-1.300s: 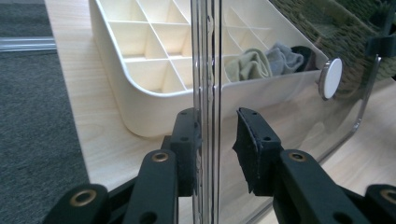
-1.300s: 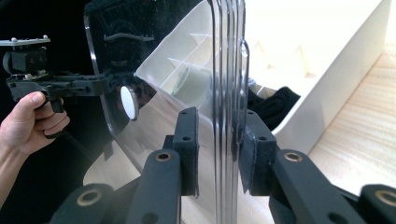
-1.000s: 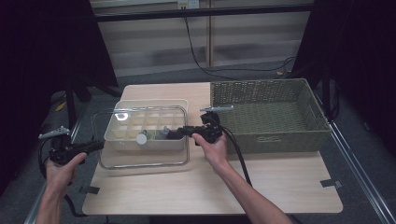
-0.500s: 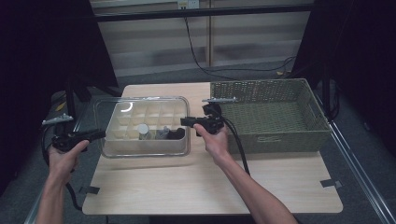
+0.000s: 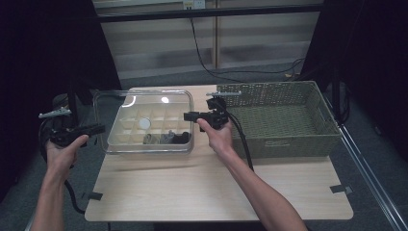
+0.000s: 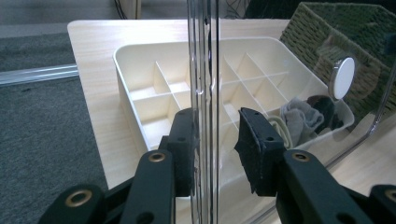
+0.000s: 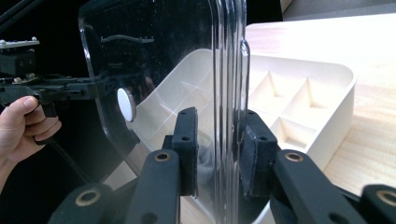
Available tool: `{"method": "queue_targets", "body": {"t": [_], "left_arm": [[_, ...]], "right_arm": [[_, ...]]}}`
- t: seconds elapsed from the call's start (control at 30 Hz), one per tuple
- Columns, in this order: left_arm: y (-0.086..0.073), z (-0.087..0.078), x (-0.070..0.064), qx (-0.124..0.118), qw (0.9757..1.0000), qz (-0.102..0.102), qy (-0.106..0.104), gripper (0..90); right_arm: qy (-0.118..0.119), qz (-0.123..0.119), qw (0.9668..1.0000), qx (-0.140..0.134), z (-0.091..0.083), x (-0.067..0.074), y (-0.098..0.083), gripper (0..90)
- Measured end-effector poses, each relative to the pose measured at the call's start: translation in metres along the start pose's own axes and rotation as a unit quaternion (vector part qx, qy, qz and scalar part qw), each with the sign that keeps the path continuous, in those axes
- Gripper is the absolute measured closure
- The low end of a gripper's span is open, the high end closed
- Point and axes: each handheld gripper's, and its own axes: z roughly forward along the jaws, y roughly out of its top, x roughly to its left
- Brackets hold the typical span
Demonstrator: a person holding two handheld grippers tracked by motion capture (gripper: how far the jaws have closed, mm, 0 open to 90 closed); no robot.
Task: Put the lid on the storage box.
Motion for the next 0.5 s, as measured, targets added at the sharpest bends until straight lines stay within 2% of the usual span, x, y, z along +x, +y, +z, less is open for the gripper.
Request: {"method": "queue_targets", "body": {"t": [0.1, 0.5], "left_arm": [[0.004, 0.0, 0.0, -0.002, 1.0, 0.003, -0.001, 67.4], [0.022, 0.01, 0.007, 0.007, 0.9999, 0.003, 0.008, 66.9]], "right_arm": [[0.004, 0.003, 1.0, -0.005, 0.0, -0.002, 0.004, 70.8], [-0.006, 0.006, 0.9999, -0.008, 0.008, -0.008, 0.016, 70.5]]}}
